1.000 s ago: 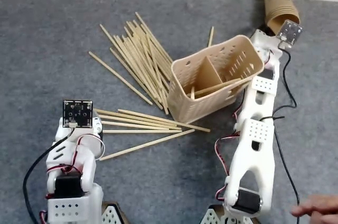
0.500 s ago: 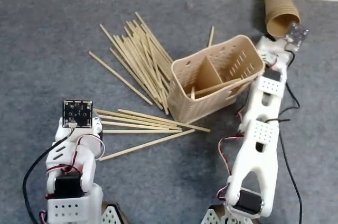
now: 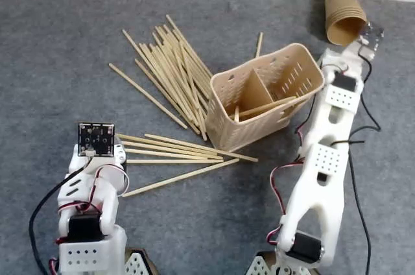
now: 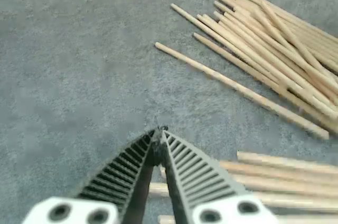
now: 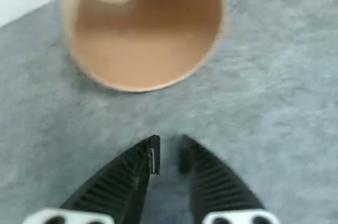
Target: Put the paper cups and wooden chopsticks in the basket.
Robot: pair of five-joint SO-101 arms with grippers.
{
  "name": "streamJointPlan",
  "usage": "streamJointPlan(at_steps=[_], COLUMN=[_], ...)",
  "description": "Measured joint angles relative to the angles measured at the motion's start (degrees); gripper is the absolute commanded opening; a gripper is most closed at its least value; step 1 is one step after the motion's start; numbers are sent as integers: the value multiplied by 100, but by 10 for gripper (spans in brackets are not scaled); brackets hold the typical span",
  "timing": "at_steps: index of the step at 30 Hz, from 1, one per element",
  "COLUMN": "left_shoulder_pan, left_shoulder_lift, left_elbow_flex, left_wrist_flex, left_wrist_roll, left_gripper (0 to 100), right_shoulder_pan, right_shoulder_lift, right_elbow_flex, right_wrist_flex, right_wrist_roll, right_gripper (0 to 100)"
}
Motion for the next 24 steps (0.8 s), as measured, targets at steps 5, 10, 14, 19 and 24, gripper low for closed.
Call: streamJointPlan(at_steps=[5,10,14,19,24], left_shoulder_pan=[0,0,0,0,0], left_shoulder_lift=[9,9,9,9,9], left_elbow_flex=[9,9,9,9,9], left_wrist_flex=[-70,-70,-70,-70,-70], left_wrist_roll=[0,0,0,0,0], left_gripper=[11,11,11,11,11], right_shoulder_pan=[-185,-220,-255,-334,-334], right_shoulder_lift=[-26,-26,0,26,26], right_elbow_flex=[9,9,308,1284,1732], right_wrist_flex=[-308,-1521,-2848,-4000,-4519], right_wrist_roll=[9,9,229,633,686], right_gripper=[217,217,217,202,96])
